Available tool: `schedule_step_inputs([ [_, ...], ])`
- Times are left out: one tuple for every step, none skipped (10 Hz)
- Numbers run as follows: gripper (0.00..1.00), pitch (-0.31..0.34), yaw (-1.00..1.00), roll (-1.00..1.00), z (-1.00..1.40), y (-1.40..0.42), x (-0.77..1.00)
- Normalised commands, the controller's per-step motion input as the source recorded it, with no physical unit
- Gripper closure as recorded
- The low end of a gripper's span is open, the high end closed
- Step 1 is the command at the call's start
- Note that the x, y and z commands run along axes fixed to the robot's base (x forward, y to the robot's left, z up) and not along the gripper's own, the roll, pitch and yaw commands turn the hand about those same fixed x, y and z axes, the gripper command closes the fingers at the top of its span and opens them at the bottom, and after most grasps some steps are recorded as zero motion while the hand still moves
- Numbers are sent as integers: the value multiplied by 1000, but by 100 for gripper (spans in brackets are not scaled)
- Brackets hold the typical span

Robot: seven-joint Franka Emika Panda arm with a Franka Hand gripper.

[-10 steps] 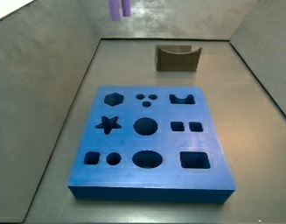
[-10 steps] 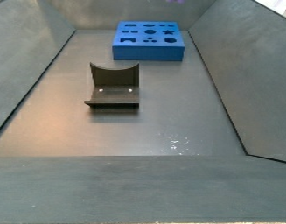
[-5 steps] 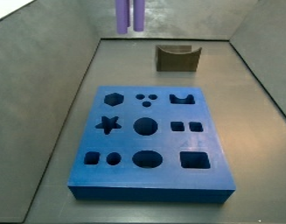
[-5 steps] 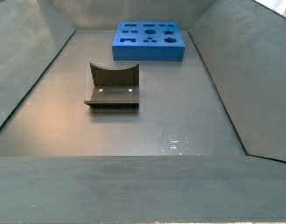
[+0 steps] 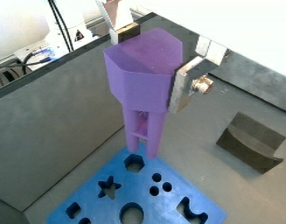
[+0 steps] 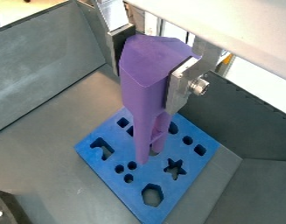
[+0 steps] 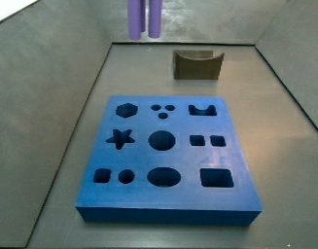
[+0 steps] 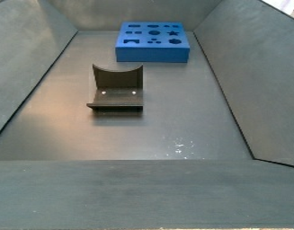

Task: Pick up the 3 prong object. Move up. Move to above the board. Insert the 3 prong object.
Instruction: Insert the 3 prong object.

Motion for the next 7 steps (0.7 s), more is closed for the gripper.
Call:
schedule_step_inputs([
  [100,26,497,-130,0,66,200],
  [100,0,614,-166,0,37,83],
  [100,0,640,-187,-23,3,3],
  [100,-26,634,-176,-63,0,0],
  [100,-27,609,-144,-146,0,0],
  [100,-26,600,-130,-423,0,86],
  [100,0,563,-121,-386,0,180],
])
